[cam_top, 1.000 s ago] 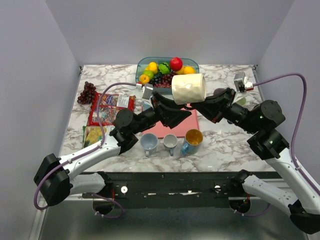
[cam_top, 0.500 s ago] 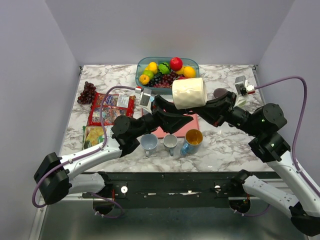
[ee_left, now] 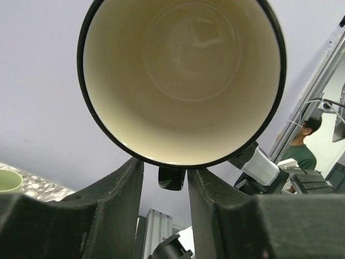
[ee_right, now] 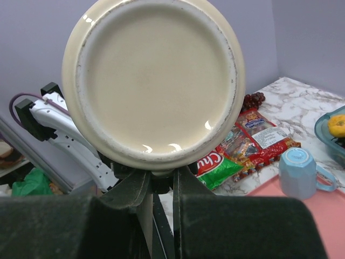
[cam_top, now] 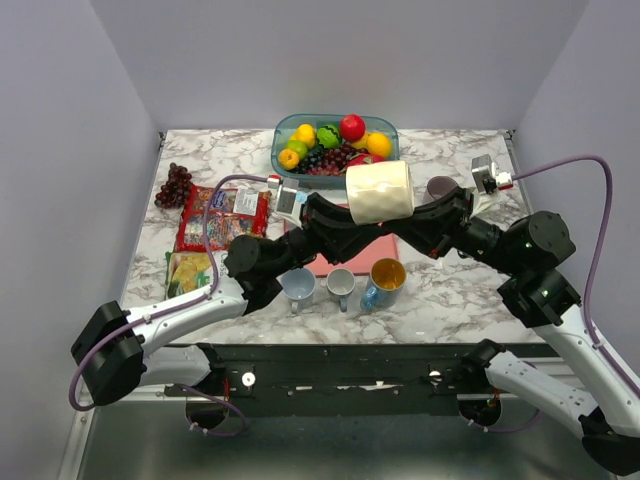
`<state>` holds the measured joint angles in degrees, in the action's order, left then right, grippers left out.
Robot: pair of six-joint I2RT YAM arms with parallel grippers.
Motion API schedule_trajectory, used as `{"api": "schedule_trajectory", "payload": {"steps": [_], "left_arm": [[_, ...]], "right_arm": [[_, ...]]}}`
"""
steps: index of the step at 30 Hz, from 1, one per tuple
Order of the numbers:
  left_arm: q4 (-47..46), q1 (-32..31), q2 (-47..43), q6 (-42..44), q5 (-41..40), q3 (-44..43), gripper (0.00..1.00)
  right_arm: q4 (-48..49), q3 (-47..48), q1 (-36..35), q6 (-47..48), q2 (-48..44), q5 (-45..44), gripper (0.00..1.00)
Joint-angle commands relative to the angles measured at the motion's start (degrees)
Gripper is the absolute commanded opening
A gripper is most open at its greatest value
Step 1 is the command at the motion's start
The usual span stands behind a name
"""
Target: Turn the mug right side up
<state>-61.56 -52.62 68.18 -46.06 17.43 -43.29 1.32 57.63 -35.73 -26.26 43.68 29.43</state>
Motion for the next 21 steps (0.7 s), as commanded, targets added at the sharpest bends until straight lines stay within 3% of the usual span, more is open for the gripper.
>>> {"api": "schedule_trajectory", "payload": {"steps": [1,7,10,14,17,20,21], "left_arm": [[-3.1,-0.3,1.9,-1.3,-1.9,-1.1,0.44],[-3.8,-0.4,2.9,-1.4,-3.7,-1.4,0.39],[-3.9,-0.5,2.7,-1.4,-7.0,-0.8,0.27],[-3.7,-0.5,2.1,-1.1,-9.3,-0.1,0.0],[-2.6,-0.4,1.8,-0.8,-10.1,0.0,0.0],[1.0,-0.6,1.3,0.3,-11.0,-0.6,0.0],[2.1,-0.6,1.2,0.6,-11.4,-0.8,0.0]], "right_arm": [[6.1,-1.3,0.0,-3.0,-1.1,2.3,0.01],[7.7,-2.3,0.0,-4.4,-1.0,2.7,0.01],[8.1,-2.6,0.0,-4.5,-1.0,3.1,0.01],[8.1,-3.4,0.0,-4.3,-1.2,2.9,0.01],[6.7,-4.1,0.0,-3.6,-1.7,0.1,0.01],[5.0,-4.7,0.0,-2.7,-2.7,-3.8,0.2],[4.4,-4.8,0.0,-2.4,-3.0,-5.2,0.31]]}}
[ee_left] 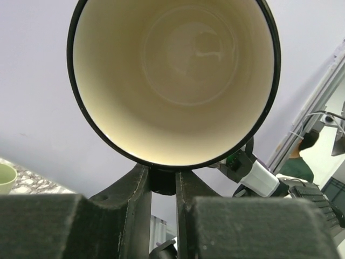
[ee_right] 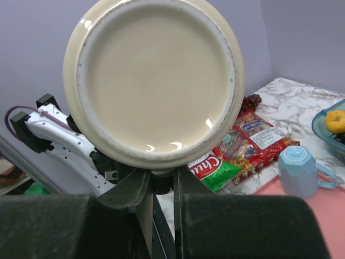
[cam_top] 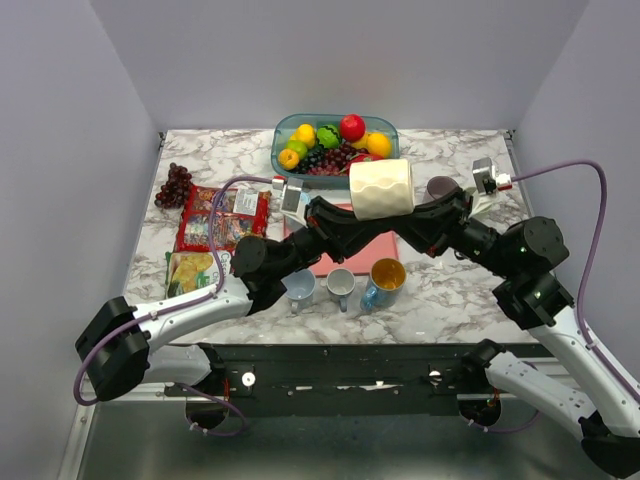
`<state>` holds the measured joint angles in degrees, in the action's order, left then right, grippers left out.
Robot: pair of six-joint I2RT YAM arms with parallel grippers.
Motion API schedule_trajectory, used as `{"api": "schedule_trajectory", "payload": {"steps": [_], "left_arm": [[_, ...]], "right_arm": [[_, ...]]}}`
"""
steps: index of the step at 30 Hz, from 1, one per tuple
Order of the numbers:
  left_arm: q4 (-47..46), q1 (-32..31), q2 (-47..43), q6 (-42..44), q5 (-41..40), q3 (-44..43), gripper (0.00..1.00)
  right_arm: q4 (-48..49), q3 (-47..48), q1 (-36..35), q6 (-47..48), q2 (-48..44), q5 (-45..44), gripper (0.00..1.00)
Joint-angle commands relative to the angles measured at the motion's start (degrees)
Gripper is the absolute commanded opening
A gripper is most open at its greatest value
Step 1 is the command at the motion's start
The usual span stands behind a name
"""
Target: Turn the mug right side up
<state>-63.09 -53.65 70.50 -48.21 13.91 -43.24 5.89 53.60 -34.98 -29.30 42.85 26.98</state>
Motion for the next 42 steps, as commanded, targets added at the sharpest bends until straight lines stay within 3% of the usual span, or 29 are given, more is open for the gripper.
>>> {"api": "schedule_trajectory", "payload": {"steps": [1,3,6,12,18,21,30,38,42], "left_arm": [[4.8,0.4,-1.3,3.6,-8.3,-1.1,0.0],[8.3,0.2,-1.8,4.7,-9.7,-1.8,0.0],[13.9,-0.1,-2.1,6.5,-12.2,-3.5,0.0],[29.1,-0.8,-0.1,13.0,-17.2,-10.0,0.0],[41.6,-4.8,4.3,23.3,-27.2,-17.0,0.0],[43.7,-6.8,7.0,27.5,-30.1,-19.1,0.0],[48.8,-11.2,19.8,31.7,-33.5,-28.3,0.0],[53.5,-13.7,33.2,32.5,-31.4,-37.8,0.0],[61.0,-14.6,38.6,31.2,-32.5,-44.7,0.0]], "right_arm": [[-1.4,-1.0,-0.8,1.1,-2.8,-3.9,0.37],[-2.6,-1.1,-0.7,1.4,-3.1,-7.3,0.54],[-5.5,-1.1,-0.8,2.4,-3.7,-11.7,0.66],[-14.5,-0.8,-0.8,2.4,-4.8,-26.7,0.77],[-26.1,0.1,-0.8,-0.4,-6.8,-47.9,0.79],[-28.7,0.3,-0.8,0.1,-8.4,-52.9,0.79],[-35.3,3.8,-0.8,1.5,-13.1,-62.7,0.79],[-36.7,4.1,-0.8,1.8,-16.1,-63.3,0.79],[-37.3,3.4,-0.9,1.8,-16.6,-62.8,0.79]]}}
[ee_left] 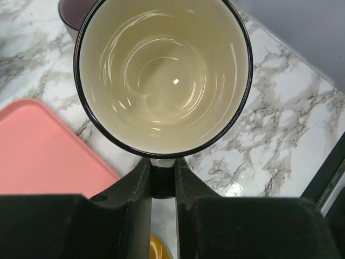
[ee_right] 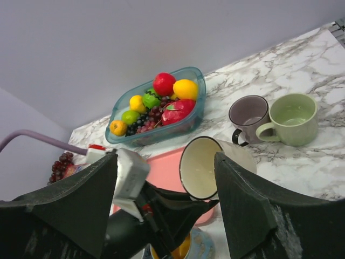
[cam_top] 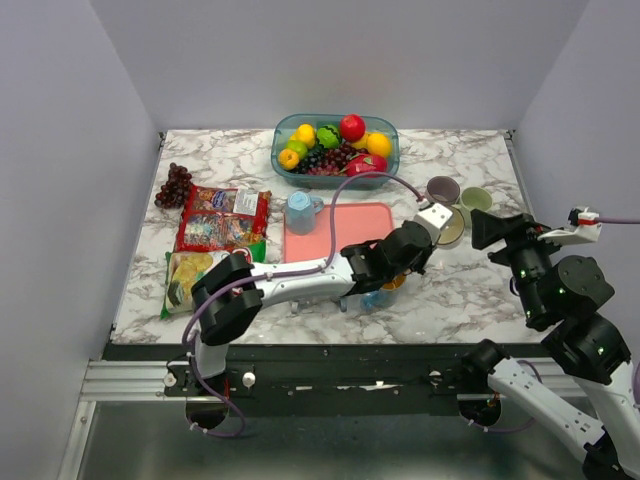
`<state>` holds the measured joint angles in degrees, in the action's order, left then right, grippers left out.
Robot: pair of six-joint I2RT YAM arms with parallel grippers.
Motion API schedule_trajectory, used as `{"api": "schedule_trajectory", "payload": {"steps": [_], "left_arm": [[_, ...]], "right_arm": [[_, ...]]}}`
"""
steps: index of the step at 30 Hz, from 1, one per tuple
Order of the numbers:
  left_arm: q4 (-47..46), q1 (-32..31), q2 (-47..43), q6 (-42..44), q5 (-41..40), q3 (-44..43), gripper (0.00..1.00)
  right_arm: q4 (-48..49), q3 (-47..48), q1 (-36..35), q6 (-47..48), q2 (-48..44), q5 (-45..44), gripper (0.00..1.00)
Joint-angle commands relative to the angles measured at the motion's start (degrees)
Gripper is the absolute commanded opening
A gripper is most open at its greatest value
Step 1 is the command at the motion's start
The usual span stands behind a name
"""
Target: Turn the mug right side up
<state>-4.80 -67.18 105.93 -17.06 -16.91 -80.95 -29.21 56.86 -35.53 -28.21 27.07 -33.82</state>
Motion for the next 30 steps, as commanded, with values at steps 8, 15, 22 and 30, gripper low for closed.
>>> {"api": "schedule_trajectory", "payload": {"steps": [8,15,22,30], "left_arm": [[12.0,-3.4,10.1,-9.2,-8.2,-12.7,0.0],[20.0,-5.1,14.9,-16.1,-14.5,-18.0,0.0],[24.0,-6.1,16.3,-22.8,-17.7,-18.5,0.0],[28.3,-6.9,19.2,-24.6,-17.4,-21.5,0.0]], "right_arm": [[-2.7,-1.1,-0.2,0.5,-1.0,-1.9,0.8],[-3.3,-2.0,-0.2,0.8,-2.0,-2.8,0.82],[-3.6,-2.6,-0.2,0.8,-2.8,-3.3,0.83],[-3.6,-3.2,-0.2,-0.1,-2.5,-2.2,0.83]]}}
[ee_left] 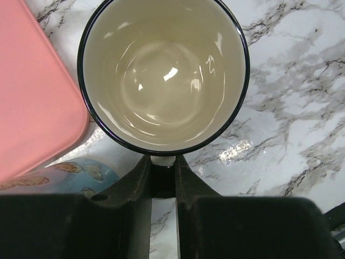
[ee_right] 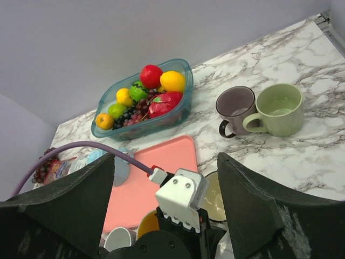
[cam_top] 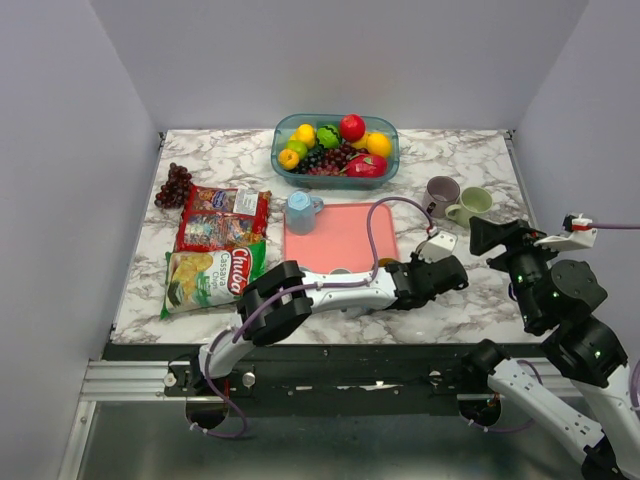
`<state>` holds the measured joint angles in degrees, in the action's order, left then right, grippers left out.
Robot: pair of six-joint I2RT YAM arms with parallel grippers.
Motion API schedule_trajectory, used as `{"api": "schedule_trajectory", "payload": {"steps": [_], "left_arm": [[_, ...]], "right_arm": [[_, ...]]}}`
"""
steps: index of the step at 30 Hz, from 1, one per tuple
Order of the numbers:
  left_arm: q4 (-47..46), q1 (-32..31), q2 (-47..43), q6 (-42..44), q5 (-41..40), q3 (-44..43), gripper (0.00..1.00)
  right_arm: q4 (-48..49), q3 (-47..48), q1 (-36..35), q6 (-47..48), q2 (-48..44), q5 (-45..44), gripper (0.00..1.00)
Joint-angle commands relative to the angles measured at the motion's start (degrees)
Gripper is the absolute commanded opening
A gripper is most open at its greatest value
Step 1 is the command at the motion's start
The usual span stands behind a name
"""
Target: Turn the mug right side up
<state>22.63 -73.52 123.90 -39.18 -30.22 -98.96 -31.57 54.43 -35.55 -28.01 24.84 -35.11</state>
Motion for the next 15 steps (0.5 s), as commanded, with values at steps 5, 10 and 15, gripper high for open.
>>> {"api": "schedule_trajectory", "payload": {"steps": [5,10,15], "left_arm": [[1.8,-0.7,1.4,-3.0,-2.9,-3.5,0.02],[0.9,-1.2,0.6,-3.0,-2.5,-2.5,0.34],[-1.9,-1.6,-1.1,-2.7,-0.4,-0.5,0.6]], "right_arm": [[-1.2,-1.2,-0.2,-0.6,-0.1,-0.8,0.83],[-1.2,-1.2,-0.2,-0.9,0.0,-0.6,0.84],[-1.3,-0.7,-0.2,-1.1,0.3,-0.1,0.84]]}}
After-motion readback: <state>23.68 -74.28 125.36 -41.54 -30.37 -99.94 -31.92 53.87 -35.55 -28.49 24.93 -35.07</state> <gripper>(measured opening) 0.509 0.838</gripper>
